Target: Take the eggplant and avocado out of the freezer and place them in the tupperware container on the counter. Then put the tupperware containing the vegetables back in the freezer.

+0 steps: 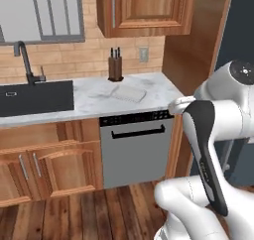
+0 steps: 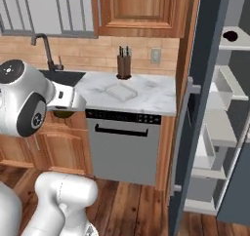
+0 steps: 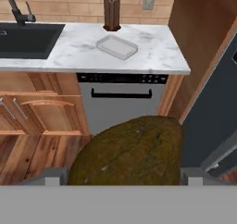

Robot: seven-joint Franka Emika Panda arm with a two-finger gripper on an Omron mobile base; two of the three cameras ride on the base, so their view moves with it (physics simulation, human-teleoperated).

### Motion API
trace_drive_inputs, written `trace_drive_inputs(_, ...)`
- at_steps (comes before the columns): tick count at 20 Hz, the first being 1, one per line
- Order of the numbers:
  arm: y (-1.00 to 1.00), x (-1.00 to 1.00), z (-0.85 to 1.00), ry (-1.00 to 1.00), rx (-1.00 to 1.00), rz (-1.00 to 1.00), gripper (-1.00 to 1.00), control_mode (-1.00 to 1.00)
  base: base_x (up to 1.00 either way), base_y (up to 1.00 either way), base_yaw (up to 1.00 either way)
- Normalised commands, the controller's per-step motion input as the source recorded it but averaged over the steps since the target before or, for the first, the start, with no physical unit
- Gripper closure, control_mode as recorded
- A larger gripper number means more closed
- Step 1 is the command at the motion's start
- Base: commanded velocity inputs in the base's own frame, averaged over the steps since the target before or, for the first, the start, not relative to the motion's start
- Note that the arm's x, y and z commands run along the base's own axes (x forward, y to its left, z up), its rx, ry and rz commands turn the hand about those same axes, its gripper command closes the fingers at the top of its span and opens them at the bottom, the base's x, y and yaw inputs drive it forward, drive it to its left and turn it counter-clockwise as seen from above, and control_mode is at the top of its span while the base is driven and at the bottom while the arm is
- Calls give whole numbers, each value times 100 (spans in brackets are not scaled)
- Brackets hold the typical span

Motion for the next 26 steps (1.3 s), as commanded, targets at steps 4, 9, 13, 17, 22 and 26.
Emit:
trace_drive_inputs(4, 0, 0, 0, 0, 0, 0, 100, 100, 100, 32, -6)
trace_drive_inputs(9, 0, 0, 0, 0, 0, 0, 100, 100, 100, 25, -4)
trace_drive_inputs(13, 0, 0, 0, 0, 0, 0, 100, 100, 75, 13, -6)
trace_drive_inputs(17, 0, 0, 0, 0, 0, 0, 100, 100, 61, 15, -5)
trace_drive_inputs(22, 0, 0, 0, 0, 0, 0, 100, 100, 29, 1, 0)
trace_drive_inputs(26, 0, 0, 0, 0, 0, 0, 100, 100, 37, 8, -1)
